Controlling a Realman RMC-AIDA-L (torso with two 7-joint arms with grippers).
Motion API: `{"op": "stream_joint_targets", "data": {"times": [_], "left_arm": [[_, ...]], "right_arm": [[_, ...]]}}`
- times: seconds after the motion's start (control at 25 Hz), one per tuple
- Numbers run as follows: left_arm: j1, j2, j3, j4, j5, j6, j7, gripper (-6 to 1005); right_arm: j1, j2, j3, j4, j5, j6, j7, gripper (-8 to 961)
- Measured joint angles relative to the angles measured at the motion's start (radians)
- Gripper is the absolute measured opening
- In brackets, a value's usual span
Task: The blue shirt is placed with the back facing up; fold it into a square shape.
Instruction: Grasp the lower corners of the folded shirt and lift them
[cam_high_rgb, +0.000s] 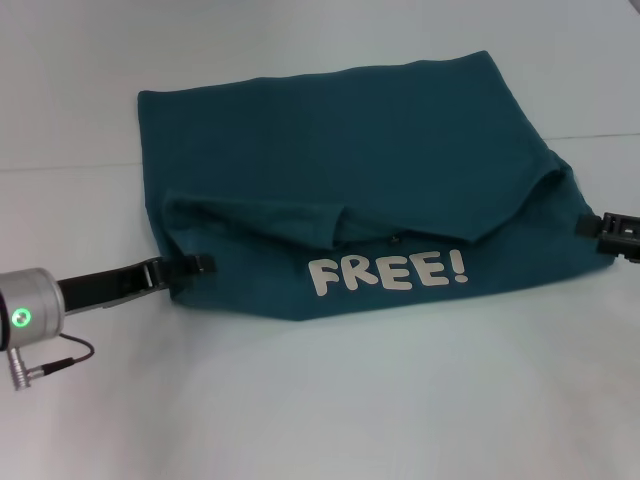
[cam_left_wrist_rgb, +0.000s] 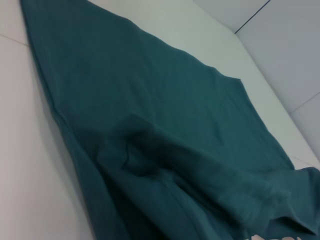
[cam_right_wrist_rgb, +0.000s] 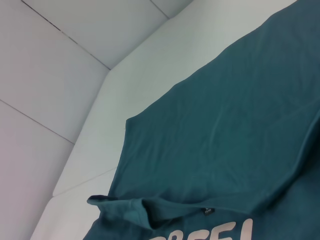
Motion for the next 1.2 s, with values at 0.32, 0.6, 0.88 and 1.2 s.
{"op": "stream_joint_targets", "data": {"times": [0.32,0.6,0.88,1.2], "left_arm": [[-0.022,-0.002,0.004,-0.042,0.003,-0.015,0.025,781],[-0.038,-0.009,0.012,-0.047,-0.001,0.001,0.025,780],[-0.034,0.005,0.041,-0.089,0.009,-0.012,0.020,781],[-0.014,0.009,0.035,-0.097,0.010,-0.012,0.026,781]], "right_arm": [[0.000,0.002,0.003,0.006,0.004,-0.002,0.008,825],[0.005,0.002,0.004,0.025,0.004,-0.001,0.009,824],[0.001,0.001,0.008,0.027,0.004,-0.002,0.009,824],[-0.001,0.000,0.014,0.027,0.003,-0.010,0.011,825]]}}
